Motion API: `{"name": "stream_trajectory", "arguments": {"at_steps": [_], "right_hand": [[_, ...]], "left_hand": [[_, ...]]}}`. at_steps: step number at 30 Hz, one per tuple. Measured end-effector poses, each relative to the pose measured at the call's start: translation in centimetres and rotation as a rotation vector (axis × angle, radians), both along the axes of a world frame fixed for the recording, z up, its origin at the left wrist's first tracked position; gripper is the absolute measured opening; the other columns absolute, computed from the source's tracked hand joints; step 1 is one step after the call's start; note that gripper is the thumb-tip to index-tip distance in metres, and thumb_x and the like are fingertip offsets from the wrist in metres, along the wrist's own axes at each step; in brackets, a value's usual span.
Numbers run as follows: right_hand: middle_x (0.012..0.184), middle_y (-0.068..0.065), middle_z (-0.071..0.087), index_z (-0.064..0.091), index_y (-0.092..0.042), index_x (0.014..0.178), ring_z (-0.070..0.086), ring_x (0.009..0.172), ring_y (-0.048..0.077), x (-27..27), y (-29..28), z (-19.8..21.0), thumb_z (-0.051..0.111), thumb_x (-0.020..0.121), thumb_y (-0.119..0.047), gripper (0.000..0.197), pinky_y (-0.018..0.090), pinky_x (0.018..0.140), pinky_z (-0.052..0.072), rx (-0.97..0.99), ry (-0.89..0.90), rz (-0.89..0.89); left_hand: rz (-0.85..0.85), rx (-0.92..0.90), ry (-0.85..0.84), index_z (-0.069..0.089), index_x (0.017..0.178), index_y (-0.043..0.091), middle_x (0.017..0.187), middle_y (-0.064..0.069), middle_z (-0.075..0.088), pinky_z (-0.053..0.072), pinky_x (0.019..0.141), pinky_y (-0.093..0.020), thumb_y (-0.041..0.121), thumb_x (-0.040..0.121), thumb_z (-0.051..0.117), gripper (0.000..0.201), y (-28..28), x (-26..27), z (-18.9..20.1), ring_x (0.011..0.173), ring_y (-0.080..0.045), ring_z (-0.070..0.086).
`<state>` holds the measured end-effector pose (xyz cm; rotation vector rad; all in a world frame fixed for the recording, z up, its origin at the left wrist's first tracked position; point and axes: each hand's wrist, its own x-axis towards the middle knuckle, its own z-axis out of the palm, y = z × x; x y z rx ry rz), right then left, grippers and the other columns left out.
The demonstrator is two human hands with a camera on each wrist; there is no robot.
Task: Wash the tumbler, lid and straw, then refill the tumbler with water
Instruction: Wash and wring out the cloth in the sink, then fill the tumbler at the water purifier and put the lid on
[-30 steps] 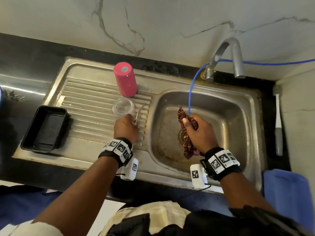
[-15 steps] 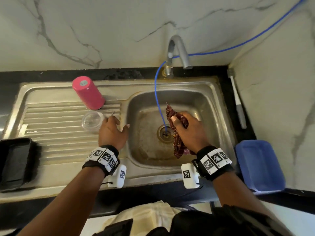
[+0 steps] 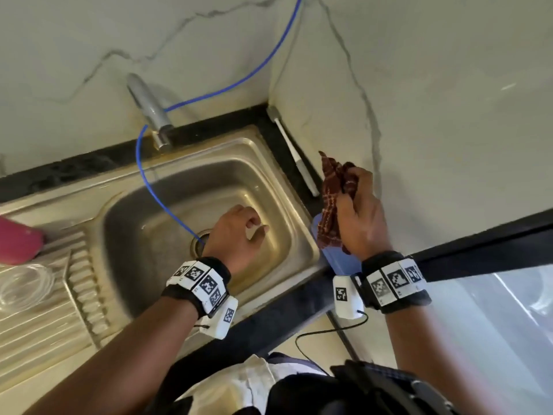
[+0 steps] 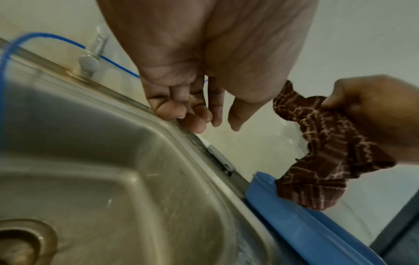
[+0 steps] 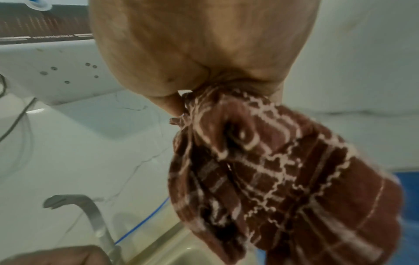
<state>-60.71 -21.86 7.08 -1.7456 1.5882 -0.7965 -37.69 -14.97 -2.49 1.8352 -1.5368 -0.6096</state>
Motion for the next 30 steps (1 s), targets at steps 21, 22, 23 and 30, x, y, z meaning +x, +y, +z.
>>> {"name": "stream_trajectory", "arguments": {"at_steps": [21,22,23,30], "right_hand": [[0.158,0.005,0.044,0.045,-0.035,0.156,0.063,0.124,0.030,-4.7,-3.0,-9.2,0.055,0.106,-0.028,0.051,0.042,0.104,0.054,0.155,0.586,0.372],[0.157,0.005,0.046,0.046,-0.035,0.156,0.062,0.124,0.029,-4.6,-3.1,-9.1,0.056,0.106,-0.029,0.052,0.041,0.104,0.053,0.161,0.584,0.365],[0.154,0.005,0.050,0.046,-0.034,0.156,0.061,0.124,0.029,-4.6,-3.3,-8.9,0.059,0.104,-0.030,0.053,0.041,0.104,0.052,0.169,0.597,0.357],[0.118,-0.001,0.067,0.052,-0.032,0.140,0.065,0.109,0.025,-4.0,-3.4,-4.3,0.066,0.095,-0.051,0.051,0.041,0.086,0.056,-0.023,0.757,0.265]], "left_hand": [[-0.082,0.134,-0.026,0.064,0.084,0.024,0.087,0.010,0.059,0.052,0.066,-0.031,0.029,0.090,0.078,0.015,-1.7,-3.3,-1.8,0.069,-0.005,0.056],[-0.081,0.138,-0.026,0.065,0.084,0.025,0.087,0.010,0.059,0.052,0.066,-0.031,0.029,0.090,0.078,0.015,-1.7,-3.4,-1.8,0.069,-0.005,0.056],[-0.077,0.143,-0.025,0.065,0.084,0.025,0.087,0.010,0.059,0.052,0.065,-0.031,0.030,0.090,0.078,0.015,-1.7,-3.6,-1.7,0.067,-0.005,0.055],[-0.010,0.133,-0.052,0.067,0.087,0.022,0.089,0.008,0.060,0.041,0.063,-0.018,0.031,0.091,0.077,0.015,-1.1,-2.7,-0.9,0.066,-0.002,0.053]]}}
